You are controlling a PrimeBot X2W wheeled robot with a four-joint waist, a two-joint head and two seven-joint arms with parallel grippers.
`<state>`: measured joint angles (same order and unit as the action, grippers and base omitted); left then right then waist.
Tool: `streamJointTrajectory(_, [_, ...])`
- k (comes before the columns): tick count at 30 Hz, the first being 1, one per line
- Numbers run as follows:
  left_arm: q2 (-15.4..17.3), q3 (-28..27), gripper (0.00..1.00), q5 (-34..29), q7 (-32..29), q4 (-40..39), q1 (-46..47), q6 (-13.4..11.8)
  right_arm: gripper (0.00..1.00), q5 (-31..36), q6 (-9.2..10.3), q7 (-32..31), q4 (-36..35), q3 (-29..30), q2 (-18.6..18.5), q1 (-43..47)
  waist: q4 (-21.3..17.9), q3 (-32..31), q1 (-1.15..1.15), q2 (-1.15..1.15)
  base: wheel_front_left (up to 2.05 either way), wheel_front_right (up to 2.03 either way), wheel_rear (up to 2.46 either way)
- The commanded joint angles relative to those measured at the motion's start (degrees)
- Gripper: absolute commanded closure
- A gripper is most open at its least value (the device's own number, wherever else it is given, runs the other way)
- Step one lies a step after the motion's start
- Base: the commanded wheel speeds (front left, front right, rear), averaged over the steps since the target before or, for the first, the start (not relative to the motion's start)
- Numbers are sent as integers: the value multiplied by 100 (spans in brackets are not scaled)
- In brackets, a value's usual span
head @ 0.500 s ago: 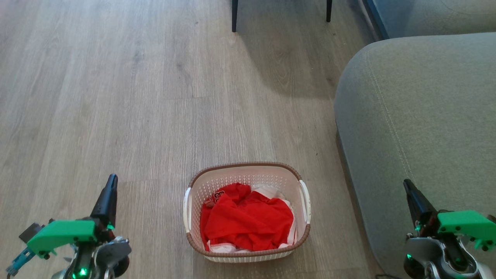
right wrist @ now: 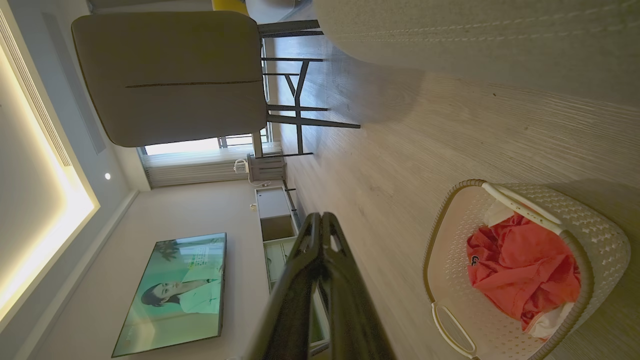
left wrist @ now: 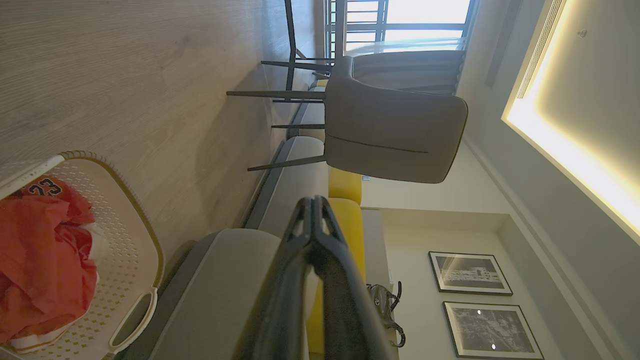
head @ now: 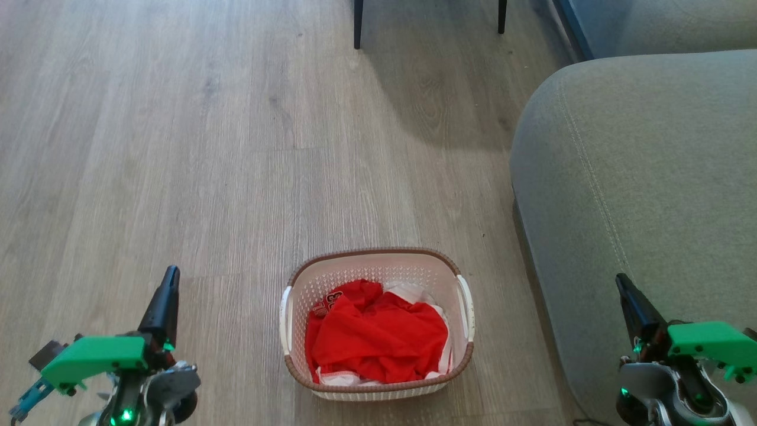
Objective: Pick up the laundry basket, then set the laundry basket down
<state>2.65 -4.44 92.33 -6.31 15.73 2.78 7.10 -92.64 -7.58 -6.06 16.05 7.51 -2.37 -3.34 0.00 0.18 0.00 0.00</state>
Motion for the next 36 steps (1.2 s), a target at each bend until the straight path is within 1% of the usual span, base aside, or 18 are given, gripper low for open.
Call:
streamJointTrajectory(1, [22,-208,100,-16,-18,-169,341,39,100,50,9,-45,-202,-96,-51,-284,0,0,0,0,0,0,0])
streamJointTrajectory(36, [22,-208,100,-16,-17,-169,340,39,100,49,9,-44,-202,-97,-51,-284,0,0,0,0,0,0,0])
